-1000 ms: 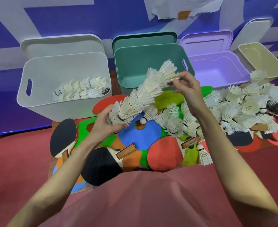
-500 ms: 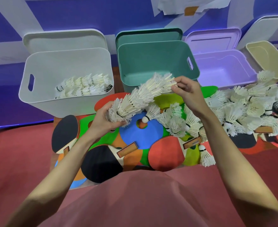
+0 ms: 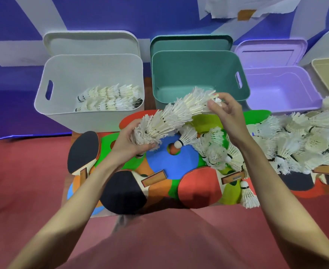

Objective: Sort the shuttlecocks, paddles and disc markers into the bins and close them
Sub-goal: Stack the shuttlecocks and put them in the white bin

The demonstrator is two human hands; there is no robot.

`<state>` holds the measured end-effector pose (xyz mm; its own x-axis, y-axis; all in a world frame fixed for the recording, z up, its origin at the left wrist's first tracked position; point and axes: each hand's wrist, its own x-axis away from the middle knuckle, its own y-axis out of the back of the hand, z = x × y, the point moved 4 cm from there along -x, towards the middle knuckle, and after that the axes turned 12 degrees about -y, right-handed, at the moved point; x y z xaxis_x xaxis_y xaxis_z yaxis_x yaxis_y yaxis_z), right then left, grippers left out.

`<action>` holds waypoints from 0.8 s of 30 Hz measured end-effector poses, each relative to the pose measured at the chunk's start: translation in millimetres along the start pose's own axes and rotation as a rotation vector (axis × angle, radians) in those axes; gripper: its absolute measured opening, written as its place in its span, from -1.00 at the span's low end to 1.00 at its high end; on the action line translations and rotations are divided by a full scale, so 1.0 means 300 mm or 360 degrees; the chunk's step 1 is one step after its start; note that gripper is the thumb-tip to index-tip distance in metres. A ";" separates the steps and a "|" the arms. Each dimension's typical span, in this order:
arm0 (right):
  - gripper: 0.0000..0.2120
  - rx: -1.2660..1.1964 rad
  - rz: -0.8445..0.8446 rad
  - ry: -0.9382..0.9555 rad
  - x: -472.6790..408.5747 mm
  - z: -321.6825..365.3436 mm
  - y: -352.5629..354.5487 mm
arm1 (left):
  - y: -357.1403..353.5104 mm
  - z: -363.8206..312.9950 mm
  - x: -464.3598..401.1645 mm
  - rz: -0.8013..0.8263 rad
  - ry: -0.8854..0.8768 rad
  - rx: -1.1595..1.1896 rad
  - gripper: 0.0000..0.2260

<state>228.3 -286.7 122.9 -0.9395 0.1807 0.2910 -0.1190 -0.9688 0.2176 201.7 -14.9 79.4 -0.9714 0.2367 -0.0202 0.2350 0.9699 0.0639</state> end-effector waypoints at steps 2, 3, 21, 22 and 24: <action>-0.76 0.0007 0.0048 0.0015 -0.016 0.029 -0.045 | 0.056 -0.034 -0.004 -0.0033 -0.0055 -0.0099 -0.39; -0.76 -0.0006 0.0064 0.0025 -0.024 0.046 -0.074 | 0.087 -0.056 -0.008 -0.0050 -0.0087 -0.0143 -0.38; -0.81 -0.0021 0.0046 -0.0373 -0.508 0.211 -0.823 | 0.825 0.059 -0.563 0.0336 -0.0058 -0.1656 -0.30; -0.80 0.0025 0.0016 -0.0411 -0.527 0.198 -0.841 | 0.829 0.081 -0.586 0.0375 -0.0057 -0.1696 -0.32; -0.83 0.0111 -0.0028 -0.0504 -0.570 0.158 -0.867 | 0.832 0.122 -0.625 0.0459 -0.0067 -0.1765 -0.36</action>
<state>435.1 -57.5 60.7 -0.7897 0.2520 0.5594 -0.1019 -0.9530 0.2854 443.6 185.1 62.8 -0.8794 0.4640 0.1063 0.2687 0.2996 0.9154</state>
